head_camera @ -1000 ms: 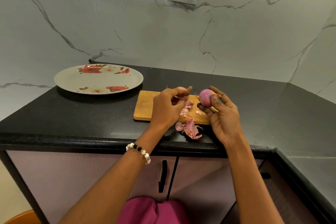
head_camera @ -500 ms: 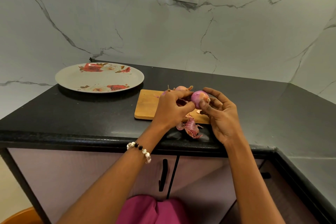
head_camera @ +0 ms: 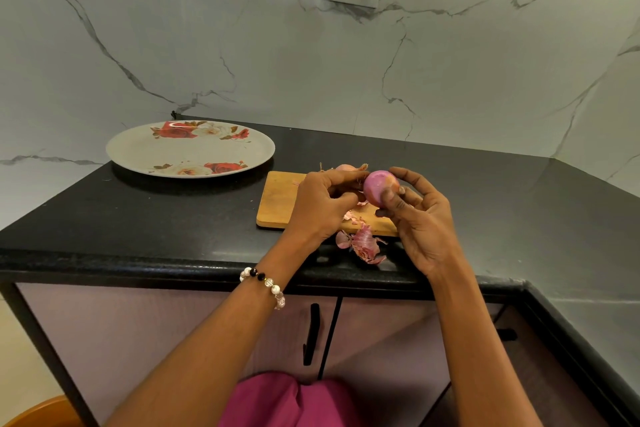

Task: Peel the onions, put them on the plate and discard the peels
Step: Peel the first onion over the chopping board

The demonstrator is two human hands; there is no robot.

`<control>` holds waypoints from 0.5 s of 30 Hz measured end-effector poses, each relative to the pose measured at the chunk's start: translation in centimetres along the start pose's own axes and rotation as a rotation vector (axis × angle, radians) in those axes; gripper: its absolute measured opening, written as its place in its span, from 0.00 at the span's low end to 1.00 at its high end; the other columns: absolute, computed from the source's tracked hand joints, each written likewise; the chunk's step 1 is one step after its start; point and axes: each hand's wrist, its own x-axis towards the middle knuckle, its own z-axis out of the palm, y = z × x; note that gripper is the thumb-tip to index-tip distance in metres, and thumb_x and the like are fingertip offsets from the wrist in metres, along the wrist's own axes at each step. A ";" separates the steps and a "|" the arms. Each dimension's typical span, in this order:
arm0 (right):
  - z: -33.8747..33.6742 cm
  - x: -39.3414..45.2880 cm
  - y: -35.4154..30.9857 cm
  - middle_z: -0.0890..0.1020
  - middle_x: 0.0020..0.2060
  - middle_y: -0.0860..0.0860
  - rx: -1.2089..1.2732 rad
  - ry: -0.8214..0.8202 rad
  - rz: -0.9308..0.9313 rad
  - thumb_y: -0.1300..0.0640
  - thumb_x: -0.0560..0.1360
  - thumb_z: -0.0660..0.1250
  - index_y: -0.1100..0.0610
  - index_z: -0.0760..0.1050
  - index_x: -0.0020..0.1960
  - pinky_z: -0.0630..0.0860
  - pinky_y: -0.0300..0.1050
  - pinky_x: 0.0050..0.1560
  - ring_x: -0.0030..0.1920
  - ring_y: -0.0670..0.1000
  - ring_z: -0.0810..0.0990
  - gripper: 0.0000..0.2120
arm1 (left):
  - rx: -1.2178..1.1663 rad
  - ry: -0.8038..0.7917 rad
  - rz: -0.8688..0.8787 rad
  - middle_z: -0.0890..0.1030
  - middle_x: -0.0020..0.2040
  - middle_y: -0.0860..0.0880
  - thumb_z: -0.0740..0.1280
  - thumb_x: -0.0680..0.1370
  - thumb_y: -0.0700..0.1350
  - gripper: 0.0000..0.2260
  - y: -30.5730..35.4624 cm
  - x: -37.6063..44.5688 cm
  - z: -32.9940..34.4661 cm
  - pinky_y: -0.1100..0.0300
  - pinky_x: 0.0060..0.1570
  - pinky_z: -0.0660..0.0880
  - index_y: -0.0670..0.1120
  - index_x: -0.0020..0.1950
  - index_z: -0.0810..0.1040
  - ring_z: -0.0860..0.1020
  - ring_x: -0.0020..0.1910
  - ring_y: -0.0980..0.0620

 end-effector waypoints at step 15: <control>-0.7 0.6 1.0 0.84 0.52 0.56 -0.197 0.050 -0.055 0.50 0.54 0.86 0.55 0.76 0.58 0.83 0.56 0.51 0.54 0.60 0.83 0.36 | 0.012 0.106 -0.011 0.84 0.40 0.46 0.73 0.73 0.41 0.08 0.4 -0.5 0.3 0.59 0.35 0.81 0.42 0.51 0.83 0.84 0.34 0.52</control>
